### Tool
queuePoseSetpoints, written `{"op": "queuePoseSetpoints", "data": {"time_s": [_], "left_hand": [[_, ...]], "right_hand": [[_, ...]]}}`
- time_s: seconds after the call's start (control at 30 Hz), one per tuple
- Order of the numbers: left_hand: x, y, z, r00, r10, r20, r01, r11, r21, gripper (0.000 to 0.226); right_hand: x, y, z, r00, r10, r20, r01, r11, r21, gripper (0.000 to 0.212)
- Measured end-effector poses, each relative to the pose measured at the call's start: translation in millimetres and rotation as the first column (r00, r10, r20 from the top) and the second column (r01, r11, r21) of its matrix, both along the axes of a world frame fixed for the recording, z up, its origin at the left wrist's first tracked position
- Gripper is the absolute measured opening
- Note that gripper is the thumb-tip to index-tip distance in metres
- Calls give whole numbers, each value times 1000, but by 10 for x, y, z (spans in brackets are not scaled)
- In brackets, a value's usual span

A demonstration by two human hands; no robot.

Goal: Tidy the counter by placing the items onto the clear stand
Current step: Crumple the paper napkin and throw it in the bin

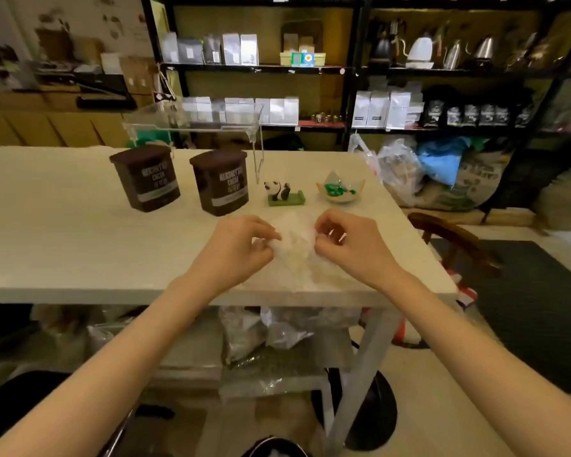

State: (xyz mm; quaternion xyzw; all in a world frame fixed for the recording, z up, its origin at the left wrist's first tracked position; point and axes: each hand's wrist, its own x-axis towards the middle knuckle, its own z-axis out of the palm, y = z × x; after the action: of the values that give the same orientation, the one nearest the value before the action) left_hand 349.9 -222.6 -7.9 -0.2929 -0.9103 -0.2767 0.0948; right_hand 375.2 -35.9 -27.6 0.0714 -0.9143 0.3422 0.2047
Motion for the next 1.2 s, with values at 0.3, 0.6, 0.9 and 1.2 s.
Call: {"op": "queuePoseSetpoints", "data": {"time_s": [0.3, 0.6, 0.9, 1.2], "left_hand": [[731, -577, -903, 967, -117, 226, 153, 977, -148, 35], [769, -677, -2686, 791, 117, 600, 7, 980, -200, 29], [953, -536, -5036, 552, 315, 772, -128, 947, -295, 28], [834, -432, -7402, 687, 332, 646, 39, 871, -490, 39]], "right_hand": [[740, -665, -958, 961, 141, 238, -127, 989, -75, 8], [884, -727, -2753, 794, 56, 605, -4, 996, -88, 17], [971, -684, -4957, 634, -117, 764, 66, 993, 97, 17], [859, -840, -7215, 519, -134, 844, -32, 984, 176, 25]]}}
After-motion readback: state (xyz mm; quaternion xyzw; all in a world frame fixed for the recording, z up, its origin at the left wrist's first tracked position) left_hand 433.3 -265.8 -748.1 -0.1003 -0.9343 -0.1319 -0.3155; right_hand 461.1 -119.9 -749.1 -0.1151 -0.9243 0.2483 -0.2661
